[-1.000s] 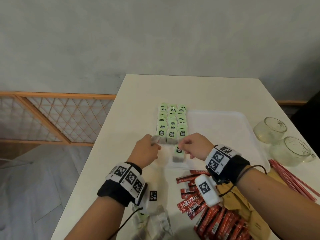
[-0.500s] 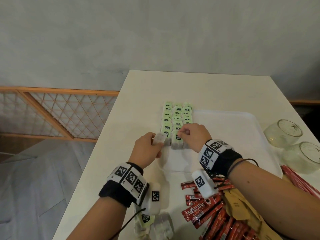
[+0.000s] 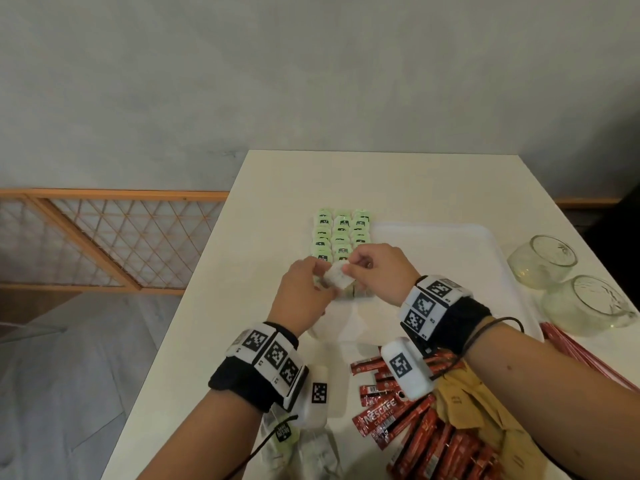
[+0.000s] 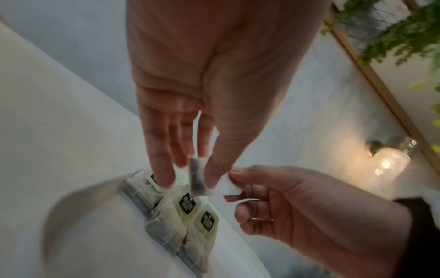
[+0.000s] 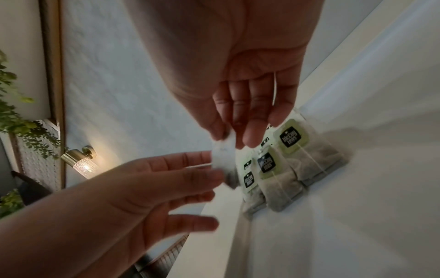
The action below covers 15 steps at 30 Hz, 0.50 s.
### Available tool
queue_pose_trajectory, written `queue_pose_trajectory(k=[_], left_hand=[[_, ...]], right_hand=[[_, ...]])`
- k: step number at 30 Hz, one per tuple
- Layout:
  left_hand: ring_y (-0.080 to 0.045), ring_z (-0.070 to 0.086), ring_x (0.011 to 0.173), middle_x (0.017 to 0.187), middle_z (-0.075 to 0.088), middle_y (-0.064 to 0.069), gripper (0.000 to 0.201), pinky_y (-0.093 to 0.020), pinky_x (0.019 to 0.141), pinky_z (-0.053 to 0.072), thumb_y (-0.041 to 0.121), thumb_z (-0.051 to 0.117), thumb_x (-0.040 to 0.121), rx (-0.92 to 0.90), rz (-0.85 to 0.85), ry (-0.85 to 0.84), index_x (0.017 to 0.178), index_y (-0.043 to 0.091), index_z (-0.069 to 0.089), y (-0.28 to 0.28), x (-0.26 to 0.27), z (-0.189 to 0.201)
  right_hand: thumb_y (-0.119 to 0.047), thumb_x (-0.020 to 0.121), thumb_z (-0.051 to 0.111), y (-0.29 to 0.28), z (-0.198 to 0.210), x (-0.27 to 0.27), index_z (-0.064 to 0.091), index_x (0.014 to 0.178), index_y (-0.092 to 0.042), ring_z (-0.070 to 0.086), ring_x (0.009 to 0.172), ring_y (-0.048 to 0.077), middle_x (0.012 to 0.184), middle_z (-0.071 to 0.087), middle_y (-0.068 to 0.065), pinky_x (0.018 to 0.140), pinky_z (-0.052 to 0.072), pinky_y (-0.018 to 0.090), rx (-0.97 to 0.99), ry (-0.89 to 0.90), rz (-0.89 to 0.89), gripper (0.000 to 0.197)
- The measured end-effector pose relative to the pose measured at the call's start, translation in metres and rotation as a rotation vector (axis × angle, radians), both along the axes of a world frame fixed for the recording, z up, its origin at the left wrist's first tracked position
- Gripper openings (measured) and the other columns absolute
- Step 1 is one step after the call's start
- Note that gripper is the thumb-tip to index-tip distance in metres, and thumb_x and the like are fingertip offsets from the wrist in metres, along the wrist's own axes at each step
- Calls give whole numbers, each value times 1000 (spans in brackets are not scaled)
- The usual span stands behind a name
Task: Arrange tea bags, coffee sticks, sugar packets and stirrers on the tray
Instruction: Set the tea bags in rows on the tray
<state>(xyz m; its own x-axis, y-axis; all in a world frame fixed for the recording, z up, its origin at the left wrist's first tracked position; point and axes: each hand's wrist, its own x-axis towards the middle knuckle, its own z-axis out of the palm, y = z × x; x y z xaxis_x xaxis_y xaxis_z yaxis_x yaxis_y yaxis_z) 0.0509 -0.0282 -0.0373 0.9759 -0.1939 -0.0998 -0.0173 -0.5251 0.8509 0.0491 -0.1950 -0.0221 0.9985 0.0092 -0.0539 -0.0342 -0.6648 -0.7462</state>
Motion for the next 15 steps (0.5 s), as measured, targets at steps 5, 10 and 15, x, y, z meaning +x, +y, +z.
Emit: queue_pose_trajectory(k=[5, 10, 15], left_hand=[[-8, 61, 86, 110, 61, 4, 32, -16, 77, 50, 18, 75, 81, 31, 21, -165, 111, 20, 64, -5, -11, 2], [-3, 63, 87, 101, 65, 9, 34, -23, 78, 55, 38, 77, 81, 9, 20, -170, 107, 19, 66, -14, -23, -6], [-4, 65, 74, 83, 71, 9, 9, -13, 70, 49, 27, 67, 90, 63, 53, -226, 91, 19, 70, -8, -22, -8]], right_hand=[[-26, 88, 65, 2, -1, -4, 59, 70, -20, 60, 59, 1, 63, 62, -10, 52, 38, 12, 24, 39, -135, 20], [-27, 88, 64, 8, -1, -9, 69, 74, -12, 65, 68, 13, 69, 70, 1, 62, 48, 25, 169, 97, -159, 22], [-24, 91, 60, 13, -4, -9, 72, 79, -5, 72, 69, 22, 70, 73, 9, 81, 57, 35, 330, 176, -116, 25]])
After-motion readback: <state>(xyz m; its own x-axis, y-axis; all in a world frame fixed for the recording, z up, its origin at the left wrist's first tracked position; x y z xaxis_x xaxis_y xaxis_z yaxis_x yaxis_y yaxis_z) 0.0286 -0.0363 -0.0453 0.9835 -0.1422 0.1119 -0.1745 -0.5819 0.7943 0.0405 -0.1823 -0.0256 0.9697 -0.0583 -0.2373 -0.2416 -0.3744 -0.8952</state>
